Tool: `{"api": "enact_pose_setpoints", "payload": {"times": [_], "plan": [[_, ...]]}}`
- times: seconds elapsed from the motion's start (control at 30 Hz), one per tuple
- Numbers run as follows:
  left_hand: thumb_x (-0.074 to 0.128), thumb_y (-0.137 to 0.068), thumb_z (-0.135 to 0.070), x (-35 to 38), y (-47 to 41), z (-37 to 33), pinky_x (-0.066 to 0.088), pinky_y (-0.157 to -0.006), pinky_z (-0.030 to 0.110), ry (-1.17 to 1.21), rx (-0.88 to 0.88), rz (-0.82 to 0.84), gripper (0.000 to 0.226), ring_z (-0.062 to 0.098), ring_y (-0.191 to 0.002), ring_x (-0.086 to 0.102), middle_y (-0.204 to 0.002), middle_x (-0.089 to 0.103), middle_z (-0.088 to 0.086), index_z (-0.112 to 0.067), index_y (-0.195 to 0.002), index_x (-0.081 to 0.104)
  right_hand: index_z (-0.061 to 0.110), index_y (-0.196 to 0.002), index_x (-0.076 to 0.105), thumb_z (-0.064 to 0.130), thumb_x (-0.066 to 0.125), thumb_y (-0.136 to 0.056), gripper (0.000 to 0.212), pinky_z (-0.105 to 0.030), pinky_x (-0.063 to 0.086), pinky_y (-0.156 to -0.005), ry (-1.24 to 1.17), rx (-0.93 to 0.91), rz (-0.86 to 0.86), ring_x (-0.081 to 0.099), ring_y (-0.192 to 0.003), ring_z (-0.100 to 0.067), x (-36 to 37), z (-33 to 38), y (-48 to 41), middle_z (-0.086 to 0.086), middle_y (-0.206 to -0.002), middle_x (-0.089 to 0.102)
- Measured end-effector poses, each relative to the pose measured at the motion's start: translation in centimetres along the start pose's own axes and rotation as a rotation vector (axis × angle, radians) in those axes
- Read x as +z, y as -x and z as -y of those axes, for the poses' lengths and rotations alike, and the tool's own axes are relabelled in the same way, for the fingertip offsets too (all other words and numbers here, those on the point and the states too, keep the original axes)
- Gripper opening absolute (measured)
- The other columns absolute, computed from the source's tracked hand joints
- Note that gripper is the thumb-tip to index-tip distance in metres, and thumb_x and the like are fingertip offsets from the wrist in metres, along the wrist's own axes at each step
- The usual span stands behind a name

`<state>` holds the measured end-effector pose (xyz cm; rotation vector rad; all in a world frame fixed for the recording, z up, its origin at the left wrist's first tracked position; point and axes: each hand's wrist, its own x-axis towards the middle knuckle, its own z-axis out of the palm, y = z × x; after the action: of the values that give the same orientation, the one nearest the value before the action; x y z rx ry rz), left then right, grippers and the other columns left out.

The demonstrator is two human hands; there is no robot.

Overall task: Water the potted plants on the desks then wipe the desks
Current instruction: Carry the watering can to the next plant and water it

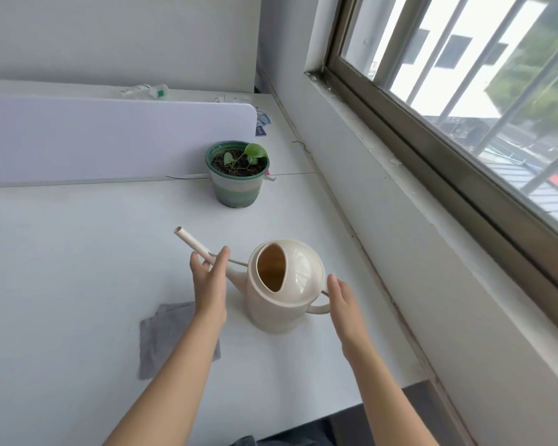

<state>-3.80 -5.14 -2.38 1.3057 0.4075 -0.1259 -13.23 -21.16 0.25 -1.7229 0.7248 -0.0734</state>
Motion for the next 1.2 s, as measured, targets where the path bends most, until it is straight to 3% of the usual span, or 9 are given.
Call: {"api": "enact_pose_setpoints", "payload": {"times": [0.07,0.23,0.4,0.57,0.67,0.73,0.83,0.97,1.2], "plan": [[0.059,-0.087,-0.025,0.1,-0.4,0.2,0.029,-0.089,0.025,-0.009,-0.032,0.005,0.07,0.014,-0.108,0.045,-0.125,0.047,0.002,-0.017,-0.143,0.018,0.015,-0.113,0.053,0.049,0.039,-0.091,0.043,-0.027,0.033,-0.083,0.037,0.068,0.011,0.046,-0.101,-0.013,0.4,-0.2,-0.9,0.002,-0.11,0.051],[0.067,-0.079,-0.014,0.8,-1.3,1.3,0.033,-0.08,0.029,-0.102,-0.03,0.012,0.054,0.019,-0.095,0.044,-0.109,0.044,0.007,-0.017,-0.12,0.032,0.003,-0.089,0.055,0.055,0.051,-0.083,0.053,-0.026,0.038,-0.067,0.12,0.122,0.073,0.044,-0.074,-0.015,-0.4,-0.6,-2.7,-0.003,-0.084,0.047],[0.066,-0.08,-0.013,1.2,-0.8,1.3,0.034,-0.082,0.031,-0.042,-0.03,-0.033,0.051,0.019,-0.097,0.048,-0.109,0.049,0.006,-0.018,-0.12,0.035,-0.016,-0.116,0.049,0.051,0.054,-0.084,0.075,-0.042,0.037,-0.102,0.139,0.134,0.175,0.049,-0.116,-0.039,-1.7,0.0,-3.4,-0.03,-0.125,0.053],[0.066,-0.08,-0.017,1.5,-0.2,0.3,0.037,-0.07,0.027,-0.038,-0.006,-0.059,0.039,0.019,-0.091,0.05,-0.1,0.057,0.007,-0.016,-0.106,0.038,-0.022,-0.117,0.043,0.051,0.058,-0.081,0.083,-0.048,0.029,-0.109,0.073,0.104,0.268,0.041,-0.125,-0.04,-2.0,1.1,-3.6,-0.031,-0.133,0.043],[0.067,-0.08,-0.018,1.3,1.0,-0.5,0.035,-0.08,0.029,-0.012,0.053,-0.09,0.04,0.019,-0.096,0.051,-0.103,0.054,0.004,-0.02,-0.109,0.039,-0.023,-0.114,0.045,0.047,0.057,-0.083,0.077,-0.027,0.046,-0.08,0.046,0.067,0.294,0.043,-0.122,-0.04,-2.2,2.4,-3.6,-0.033,-0.13,0.045],[0.066,-0.081,-0.016,1.1,2.4,-1.2,0.035,-0.082,0.03,0.032,0.107,-0.122,0.039,0.019,-0.098,0.053,-0.102,0.055,0.003,-0.021,-0.11,0.039,-0.022,-0.113,0.047,0.043,0.057,-0.085,0.071,-0.012,0.041,-0.053,0.065,0.017,0.323,0.044,-0.121,-0.039,-2.5,3.3,-3.6,-0.034,-0.129,0.046],[0.064,-0.083,-0.013,0.3,5.1,-2.2,0.039,-0.076,0.027,0.104,0.188,-0.162,0.038,0.016,-0.093,0.057,-0.094,0.059,0.001,-0.023,-0.111,0.04,-0.02,-0.112,0.049,0.039,0.057,-0.086,0.065,-0.003,0.039,-0.04,0.091,-0.062,0.378,0.053,-0.109,-0.028,-3.1,4.8,-3.1,-0.032,-0.123,0.052],[0.062,-0.084,-0.013,-2.1,9.1,-2.3,0.042,-0.076,0.025,0.18,0.27,-0.248,0.046,0.015,-0.087,0.059,-0.09,0.063,-0.001,-0.022,-0.124,0.042,-0.005,-0.089,0.056,0.033,0.056,-0.087,0.038,0.001,0.034,-0.036,0.047,-0.059,0.544,0.05,-0.074,-0.002,-3.1,6.5,-1.1,-0.005,-0.082,0.056],[0.058,-0.087,-0.015,-7.8,18.1,-0.7,0.041,-0.095,0.031,0.242,0.338,-0.51,0.057,0.015,-0.112,0.056,-0.118,0.062,0.004,-0.029,-0.137,0.034,0.0,-0.091,0.059,0.031,0.055,-0.088,0.031,0.0,0.036,-0.037,0.106,-0.088,0.847,0.052,-0.08,-0.004,-0.5,6.8,3.7,-0.001,-0.081,0.057]]}}
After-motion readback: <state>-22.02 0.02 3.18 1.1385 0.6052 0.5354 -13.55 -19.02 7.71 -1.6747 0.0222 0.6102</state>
